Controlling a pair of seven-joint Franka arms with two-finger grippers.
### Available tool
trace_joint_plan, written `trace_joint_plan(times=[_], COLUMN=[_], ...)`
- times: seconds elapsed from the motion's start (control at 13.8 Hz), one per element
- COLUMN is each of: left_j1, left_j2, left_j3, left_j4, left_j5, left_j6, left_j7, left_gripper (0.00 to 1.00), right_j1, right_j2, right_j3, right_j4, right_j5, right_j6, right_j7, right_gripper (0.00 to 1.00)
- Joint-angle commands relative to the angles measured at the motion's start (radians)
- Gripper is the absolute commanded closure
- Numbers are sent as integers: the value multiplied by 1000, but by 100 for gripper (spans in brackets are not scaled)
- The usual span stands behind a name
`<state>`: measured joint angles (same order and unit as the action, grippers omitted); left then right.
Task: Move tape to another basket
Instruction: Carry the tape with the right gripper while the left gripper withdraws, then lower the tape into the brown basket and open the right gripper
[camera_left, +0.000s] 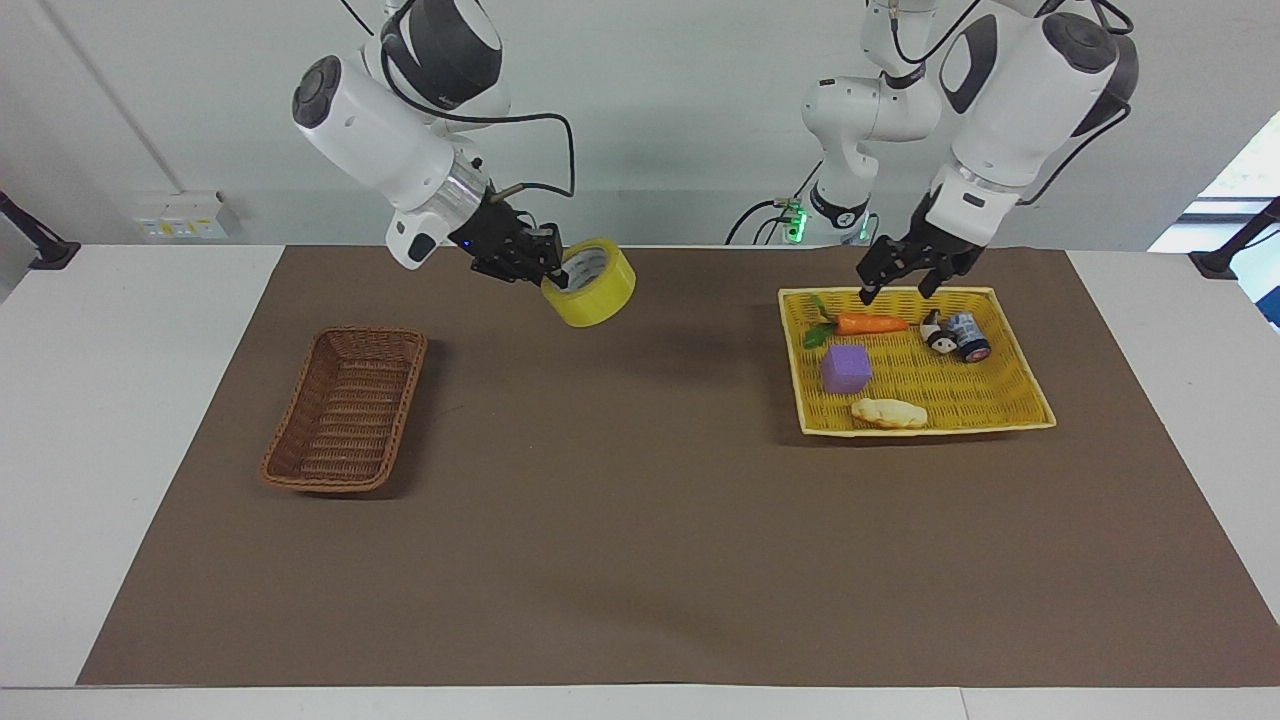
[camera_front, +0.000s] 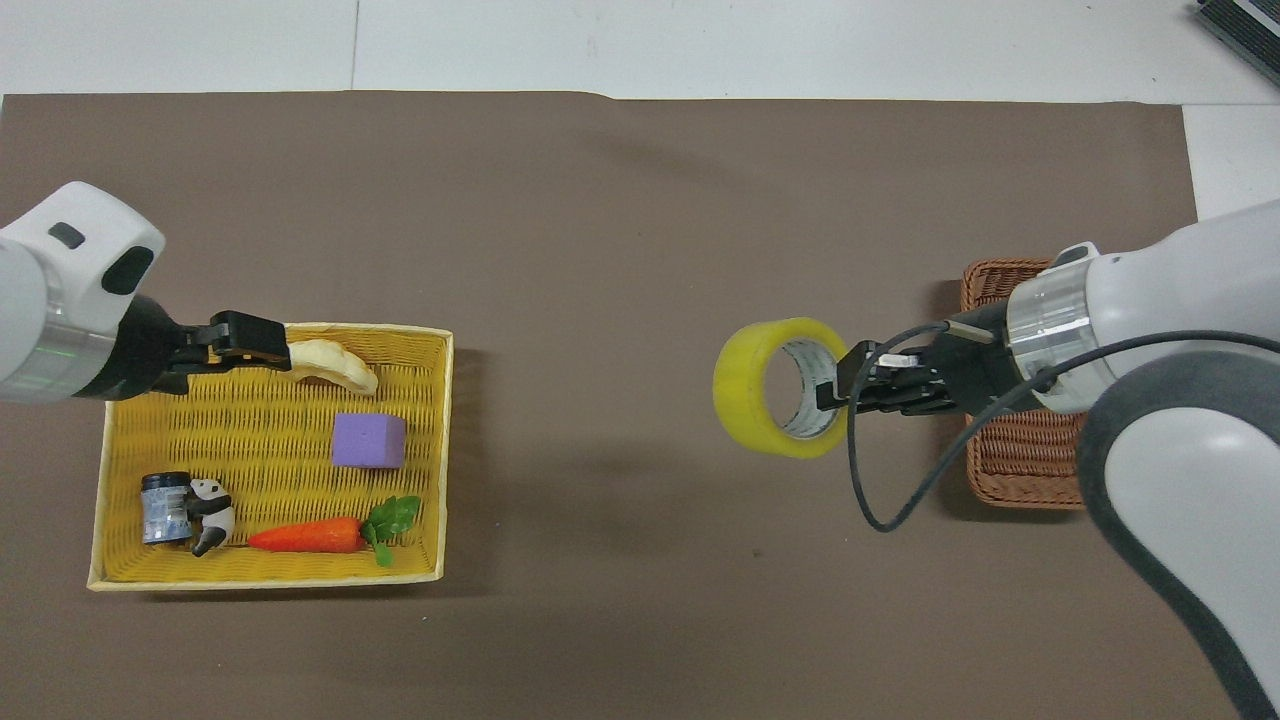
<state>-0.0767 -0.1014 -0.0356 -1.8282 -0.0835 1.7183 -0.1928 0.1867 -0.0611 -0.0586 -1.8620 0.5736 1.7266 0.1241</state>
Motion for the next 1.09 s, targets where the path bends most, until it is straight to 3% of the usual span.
trace_joint_plan(times=[0.0,0.29,0.58,0.73,1.02], left_j1=[58,104,126,127,126], left_j2=[57,124,126,114,100], left_j3=[-15,-15,-15,-15,-15], left_j4=[130,262,294,270,245], left_j5=[62,120,119,116,110], left_j6=[-115,-244,-275,-273,-235], left_j7=[120,220,250,251,239], left_gripper=[0,0,0,0,0], right_j1=[-101,-236,-299,-273,-279], right_j2=[-31,-48,-48,-30,136], right_j3=[8,10,8,11,11], right_j4=[6,-2,-8,-26,-31], right_j5=[-47,-219,-328,-443,-544], right_j6=[-118,-209,-191,-38,169], right_j7=[-147,-475,-543,-529,-546], right_gripper=[100,100,100,100,100])
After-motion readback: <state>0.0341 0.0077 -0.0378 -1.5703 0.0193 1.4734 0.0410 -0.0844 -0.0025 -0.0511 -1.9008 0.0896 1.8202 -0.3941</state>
